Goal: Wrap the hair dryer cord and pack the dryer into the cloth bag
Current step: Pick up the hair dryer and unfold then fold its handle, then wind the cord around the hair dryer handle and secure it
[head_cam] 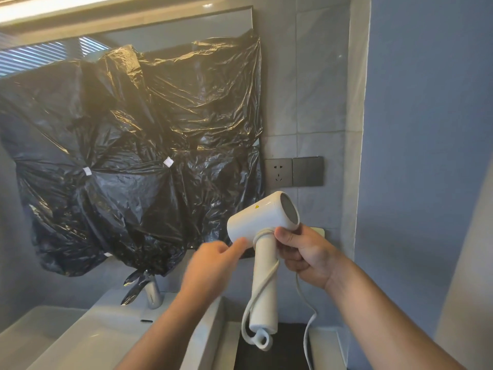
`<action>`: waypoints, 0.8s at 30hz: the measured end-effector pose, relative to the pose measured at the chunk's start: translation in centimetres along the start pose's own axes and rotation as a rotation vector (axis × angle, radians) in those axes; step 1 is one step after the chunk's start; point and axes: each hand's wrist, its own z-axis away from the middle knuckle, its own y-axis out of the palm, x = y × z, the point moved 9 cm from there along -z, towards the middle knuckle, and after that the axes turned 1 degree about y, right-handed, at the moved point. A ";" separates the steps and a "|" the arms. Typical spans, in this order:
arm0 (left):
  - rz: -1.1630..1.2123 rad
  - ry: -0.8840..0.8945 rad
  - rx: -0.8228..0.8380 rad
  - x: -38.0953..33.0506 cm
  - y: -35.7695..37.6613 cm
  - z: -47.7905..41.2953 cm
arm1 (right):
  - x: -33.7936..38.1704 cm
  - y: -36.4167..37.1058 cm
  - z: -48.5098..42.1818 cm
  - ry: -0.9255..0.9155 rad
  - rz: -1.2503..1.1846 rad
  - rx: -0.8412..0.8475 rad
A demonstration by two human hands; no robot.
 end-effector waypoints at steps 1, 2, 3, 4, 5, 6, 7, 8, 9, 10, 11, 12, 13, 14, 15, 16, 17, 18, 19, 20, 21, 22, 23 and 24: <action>-0.104 0.191 -0.151 -1.9 -1.8 -0.2 | 0.1 -0.1 0.0 0.014 0.025 0.024; -0.170 0.347 -0.184 -3.4 -2.4 -0.2 | 0.0 -0.1 -0.2 0.027 0.049 0.059; -0.228 0.435 -0.103 -4.3 -2.0 -0.5 | 0.0 0.0 -0.3 0.044 0.075 0.093; -0.244 0.453 0.041 -4.5 -1.0 -1.3 | -0.1 0.2 -0.4 0.061 0.102 0.126; -0.221 0.435 0.190 -4.5 -0.1 -1.9 | -0.2 0.4 -0.4 0.078 0.134 0.160; -0.154 0.419 0.323 -4.5 0.7 -2.4 | -0.2 0.8 -0.4 0.092 0.168 0.195; -0.066 0.422 0.431 -4.8 1.4 -2.5 | -0.2 1.2 -0.4 0.108 0.199 0.230; 0.002 0.433 0.498 -5.1 1.8 -2.5 | 0.0 1.7 -0.3 0.117 0.222 0.267; 0.055 0.439 0.535 -5.5 2.1 -2.4 | 0.1 2.1 -0.2 0.127 0.238 0.298; 0.091 0.454 0.560 -6.1 2.2 -2.0 | 0.2 2.3 -0.2 0.134 0.254 0.321; 0.133 0.493 0.604 -6.6 2.6 -1.6 | 0.3 2.3 -0.2 0.143 0.277 0.332; 0.168 0.530 0.652 -7.2 2.9 -1.2 | 0.3 2.4 -0.4 0.145 0.302 0.340; 0.208 0.558 0.686 -7.6 3.2 -0.8 | 0.2 2.4 -0.5 0.145 0.321 0.341; 0.233 0.567 0.686 -7.8 3.3 -0.6 | 0.2 2.3 -0.6 0.141 0.330 0.339; 0.266 0.563 0.655 -7.7 3.1 -0.8 | 0.3 2.1 -0.6 0.133 0.322 0.337; 0.293 0.544 0.604 -7.4 2.9 -1.1 | 0.4 2.0 -0.6 0.126 0.302 0.341; 0.327 0.515 0.544 -7.1 2.6 -1.2 | 0.6 2.0 -0.6 0.121 0.272 0.349; 0.358 0.487 0.498 -6.8 2.4 -1.2 | 0.9 2.1 -0.5 0.107 0.228 0.355; 0.387 0.461 0.457 -6.5 2.2 -1.3 | 1.4 2.3 -0.4 0.086 0.190 0.359; 0.403 0.441 0.414 -6.2 2.0 -1.6 | 1.8 2.4 -0.2 0.067 0.167 0.342; 0.418 0.420 0.361 -6.0 1.6 -1.8 | 2.2 2.3 -0.1 0.050 0.142 0.300; 0.438 0.390 0.305 -5.6 1.2 -2.3 | 2.5 2.1 -0.2 0.043 0.094 0.244; 0.470 0.357 0.256 -5.4 0.7 -2.4 | 2.2 1.6 -0.1 0.056 0.001 0.184; 0.498 0.329 0.219 -5.2 0.4 -2.5 | 1.7 1.2 -0.1 0.073 -0.119 0.133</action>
